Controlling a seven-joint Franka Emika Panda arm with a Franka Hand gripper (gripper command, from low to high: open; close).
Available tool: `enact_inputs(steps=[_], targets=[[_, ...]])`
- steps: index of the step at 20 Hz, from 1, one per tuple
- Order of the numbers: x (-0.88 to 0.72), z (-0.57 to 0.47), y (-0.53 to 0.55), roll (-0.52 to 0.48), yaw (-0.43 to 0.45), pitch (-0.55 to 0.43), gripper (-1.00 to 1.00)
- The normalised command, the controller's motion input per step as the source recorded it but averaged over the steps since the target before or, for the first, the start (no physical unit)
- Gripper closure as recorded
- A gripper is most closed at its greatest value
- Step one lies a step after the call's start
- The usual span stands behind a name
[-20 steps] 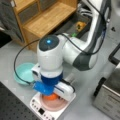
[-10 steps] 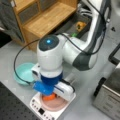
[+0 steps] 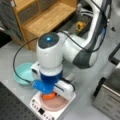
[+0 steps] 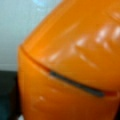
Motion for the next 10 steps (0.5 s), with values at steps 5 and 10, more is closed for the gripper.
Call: enact_inputs(steps=[5,10], targets=[[-0.13,0.21,0.07,0.012,0.151,0.077,1.00],[-0.18,0.13,-0.01,0.088,0.250,0.092,1.00]])
